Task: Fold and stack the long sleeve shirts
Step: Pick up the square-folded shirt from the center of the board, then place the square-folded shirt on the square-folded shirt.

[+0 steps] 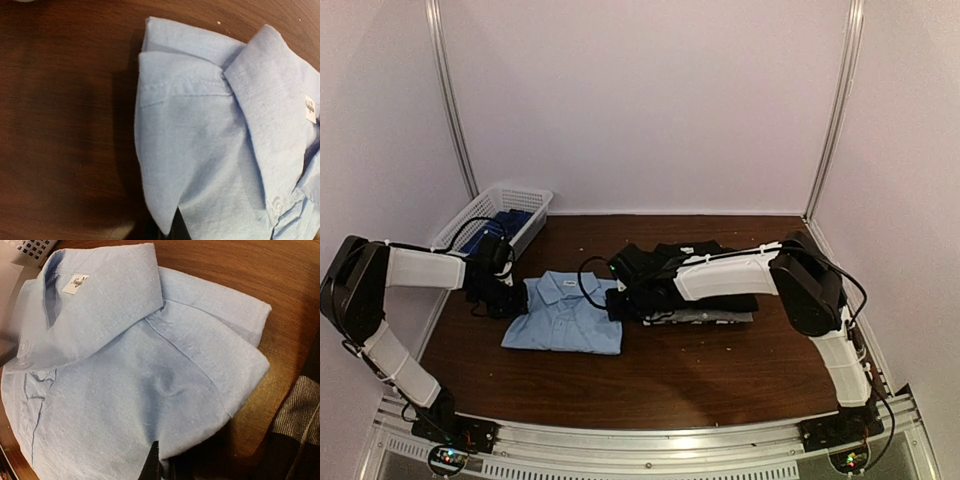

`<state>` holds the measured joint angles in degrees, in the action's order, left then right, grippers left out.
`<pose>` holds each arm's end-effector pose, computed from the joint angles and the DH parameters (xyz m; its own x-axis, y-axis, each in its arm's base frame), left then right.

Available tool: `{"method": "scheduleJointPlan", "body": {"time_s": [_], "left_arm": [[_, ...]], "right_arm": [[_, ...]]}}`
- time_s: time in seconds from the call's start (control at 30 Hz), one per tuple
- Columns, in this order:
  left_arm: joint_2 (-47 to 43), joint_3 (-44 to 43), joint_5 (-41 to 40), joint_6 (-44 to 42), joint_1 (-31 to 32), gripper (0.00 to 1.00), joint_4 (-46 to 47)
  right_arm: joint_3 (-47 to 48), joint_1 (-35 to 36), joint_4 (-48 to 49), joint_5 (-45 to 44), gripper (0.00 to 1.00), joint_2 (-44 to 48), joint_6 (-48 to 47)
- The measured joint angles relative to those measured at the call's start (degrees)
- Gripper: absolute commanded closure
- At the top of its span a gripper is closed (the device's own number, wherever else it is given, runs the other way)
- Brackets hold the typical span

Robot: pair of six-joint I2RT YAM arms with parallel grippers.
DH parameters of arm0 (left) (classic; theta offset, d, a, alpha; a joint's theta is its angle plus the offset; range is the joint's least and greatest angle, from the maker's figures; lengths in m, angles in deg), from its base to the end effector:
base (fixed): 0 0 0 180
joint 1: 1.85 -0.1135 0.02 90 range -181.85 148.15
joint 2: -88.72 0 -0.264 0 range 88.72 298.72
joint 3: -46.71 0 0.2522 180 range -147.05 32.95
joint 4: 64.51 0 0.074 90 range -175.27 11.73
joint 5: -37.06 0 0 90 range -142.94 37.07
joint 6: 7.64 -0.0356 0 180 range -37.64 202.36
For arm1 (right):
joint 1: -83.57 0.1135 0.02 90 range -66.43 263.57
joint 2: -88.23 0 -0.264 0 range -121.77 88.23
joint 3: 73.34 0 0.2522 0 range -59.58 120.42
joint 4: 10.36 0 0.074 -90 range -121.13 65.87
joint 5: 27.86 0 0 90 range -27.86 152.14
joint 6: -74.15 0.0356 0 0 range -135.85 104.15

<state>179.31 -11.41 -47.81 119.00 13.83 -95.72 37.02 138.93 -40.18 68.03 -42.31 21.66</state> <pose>0.2726 -0.0798 0.1440 -0.8759 -0.3715 -0.3079 -0.2684 0.9054 -0.3289 0.2804 0.4123 0.1433 -0.8666 -0.1887 -0.4620 -0.4138 0.7892 0.4538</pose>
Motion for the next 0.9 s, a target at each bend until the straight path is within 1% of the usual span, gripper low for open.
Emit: {"method": "scheduleJointPlan", "body": {"time_s": [0.13,0.5,0.67,0.9], "left_arm": [[-2.14,-0.37,0.83,-0.02,0.07,1.00,-2.10],[-12.07,-4.35,1.81,0.00,1.64,1.00,-8.79],[-15.69,-6.21,2.91,0.09,2.36,1.00,-11.37],[-18.29,-10.36,5.27,1.73,4.17,1.00,-14.12]], "right_arm": [[2.05,0.00,-1.92,0.31,1.00,0.00,-0.52],[6.56,0.00,-5.66,0.42,1.00,0.26,-2.67],[8.44,0.00,-8.26,0.35,1.00,2.19,-3.54],[12.00,-0.52,-11.69,0.07,1.00,6.78,-5.97]]}}
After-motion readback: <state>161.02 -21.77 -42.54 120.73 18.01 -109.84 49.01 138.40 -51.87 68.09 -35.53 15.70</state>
